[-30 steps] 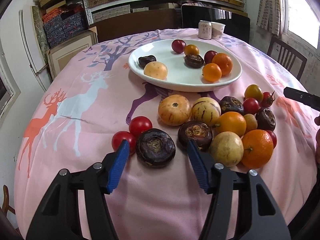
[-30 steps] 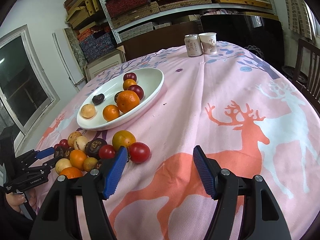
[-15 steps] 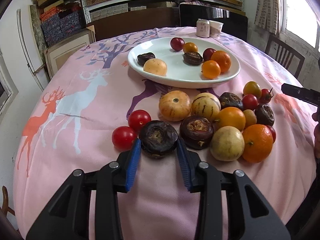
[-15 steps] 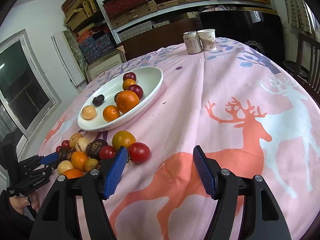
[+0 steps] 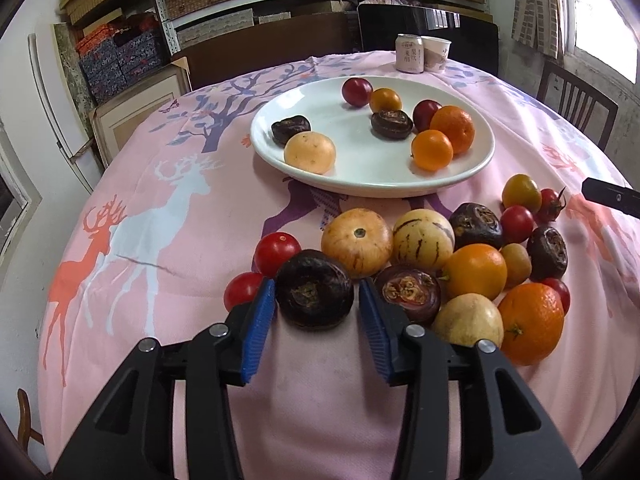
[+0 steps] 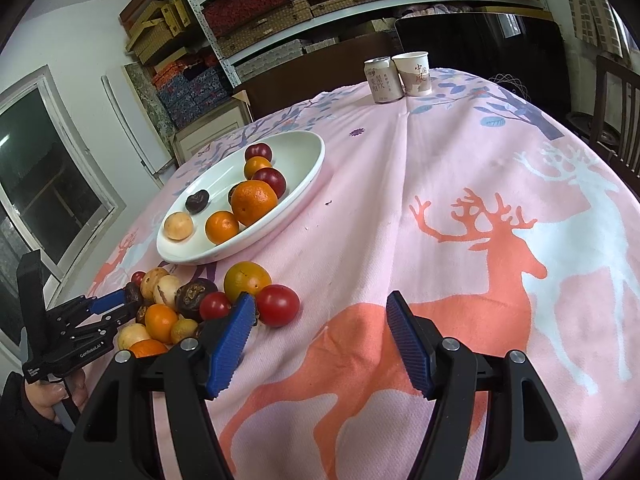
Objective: Organize fruits
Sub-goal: 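Grasp a third dark mangosteen from the pile with the left tool, then hold the mangosteen with the left tool while the right tool grasps a red tomato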
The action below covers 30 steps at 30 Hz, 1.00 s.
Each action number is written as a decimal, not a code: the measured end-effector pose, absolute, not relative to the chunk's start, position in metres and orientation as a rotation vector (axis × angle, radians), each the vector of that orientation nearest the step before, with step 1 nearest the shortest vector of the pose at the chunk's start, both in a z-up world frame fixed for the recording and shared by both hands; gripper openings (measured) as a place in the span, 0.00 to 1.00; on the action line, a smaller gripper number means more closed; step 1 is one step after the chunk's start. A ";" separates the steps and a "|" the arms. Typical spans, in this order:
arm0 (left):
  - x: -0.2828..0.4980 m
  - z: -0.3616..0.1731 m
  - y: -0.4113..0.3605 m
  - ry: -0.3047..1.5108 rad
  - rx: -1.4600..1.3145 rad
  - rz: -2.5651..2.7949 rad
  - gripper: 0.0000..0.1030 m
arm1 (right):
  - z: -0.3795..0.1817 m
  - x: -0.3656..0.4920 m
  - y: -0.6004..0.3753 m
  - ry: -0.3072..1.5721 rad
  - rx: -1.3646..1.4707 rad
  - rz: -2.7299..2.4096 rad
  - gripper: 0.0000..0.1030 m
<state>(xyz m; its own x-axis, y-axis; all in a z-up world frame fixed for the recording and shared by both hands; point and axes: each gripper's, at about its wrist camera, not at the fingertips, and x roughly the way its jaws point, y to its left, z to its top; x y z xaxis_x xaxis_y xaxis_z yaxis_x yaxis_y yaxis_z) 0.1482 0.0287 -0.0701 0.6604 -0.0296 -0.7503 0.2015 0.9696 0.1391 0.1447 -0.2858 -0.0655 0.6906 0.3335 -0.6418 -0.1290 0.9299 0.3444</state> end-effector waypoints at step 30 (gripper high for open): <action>0.083 -0.066 0.041 0.857 0.181 -0.208 0.38 | -0.069 0.088 -0.146 0.844 -0.180 0.554 0.41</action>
<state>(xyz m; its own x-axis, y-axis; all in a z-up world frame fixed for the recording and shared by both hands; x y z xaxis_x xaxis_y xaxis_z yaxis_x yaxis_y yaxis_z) 0.0826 0.0415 -0.0665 0.6370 -0.1088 -0.7631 0.2535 0.9645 0.0741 0.0876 -0.1456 -0.0687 0.5335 0.3924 -0.7493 -0.5315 0.8447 0.0639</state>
